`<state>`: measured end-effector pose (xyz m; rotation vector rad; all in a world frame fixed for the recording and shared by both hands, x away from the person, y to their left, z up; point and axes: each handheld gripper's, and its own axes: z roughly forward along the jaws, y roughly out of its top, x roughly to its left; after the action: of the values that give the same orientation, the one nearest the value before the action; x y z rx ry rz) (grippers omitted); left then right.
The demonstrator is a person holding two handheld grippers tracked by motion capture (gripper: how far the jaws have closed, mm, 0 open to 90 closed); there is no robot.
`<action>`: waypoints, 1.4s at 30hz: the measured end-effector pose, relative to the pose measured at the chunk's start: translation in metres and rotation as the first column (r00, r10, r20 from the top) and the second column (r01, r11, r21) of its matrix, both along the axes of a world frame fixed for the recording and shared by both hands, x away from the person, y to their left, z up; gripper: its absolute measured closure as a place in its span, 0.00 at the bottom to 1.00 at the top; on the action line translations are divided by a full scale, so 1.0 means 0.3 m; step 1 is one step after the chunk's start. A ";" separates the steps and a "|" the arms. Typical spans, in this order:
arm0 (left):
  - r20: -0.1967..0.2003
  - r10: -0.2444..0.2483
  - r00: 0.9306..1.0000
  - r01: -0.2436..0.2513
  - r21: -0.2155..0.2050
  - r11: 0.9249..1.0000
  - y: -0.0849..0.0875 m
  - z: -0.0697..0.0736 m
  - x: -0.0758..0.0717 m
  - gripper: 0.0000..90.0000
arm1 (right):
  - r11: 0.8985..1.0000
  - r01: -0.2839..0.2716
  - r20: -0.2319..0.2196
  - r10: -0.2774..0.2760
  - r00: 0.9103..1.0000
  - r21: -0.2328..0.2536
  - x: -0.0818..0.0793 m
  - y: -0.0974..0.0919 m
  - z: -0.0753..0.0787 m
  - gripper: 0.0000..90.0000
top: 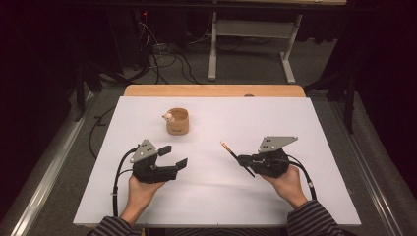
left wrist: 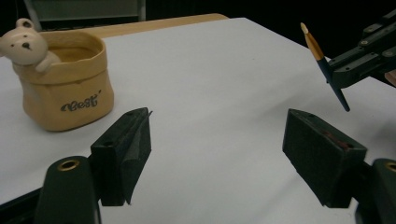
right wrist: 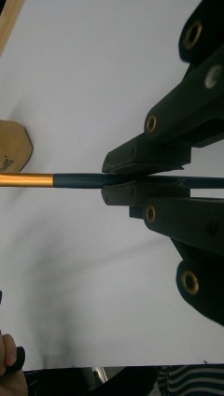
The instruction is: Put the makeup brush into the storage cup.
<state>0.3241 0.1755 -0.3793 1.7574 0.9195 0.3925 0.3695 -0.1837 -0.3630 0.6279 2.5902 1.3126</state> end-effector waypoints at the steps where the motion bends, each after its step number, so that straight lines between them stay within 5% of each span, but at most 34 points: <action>1: 0.003 -0.008 1.000 0.008 0.002 1.000 -0.008 0.003 0.001 0.27 | 1.000 -0.001 0.000 0.001 1.000 0.000 0.000 0.001 0.000 0.95; 15: 0.015 -0.071 0.997 0.072 -0.020 0.997 -0.130 0.021 0.022 0.29 | 1.000 0.001 0.010 -0.001 1.000 0.004 -0.002 0.011 0.001 0.95; 42: 0.012 -0.120 0.993 0.121 -0.031 0.992 -0.228 0.020 0.051 0.32 | 1.000 -0.017 0.009 0.017 1.000 0.001 -0.003 0.081 -0.007 0.95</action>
<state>0.3394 0.1070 -0.3733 1.7705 0.8038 0.3066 0.3685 -0.1592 -0.3652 0.6005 2.5937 1.3188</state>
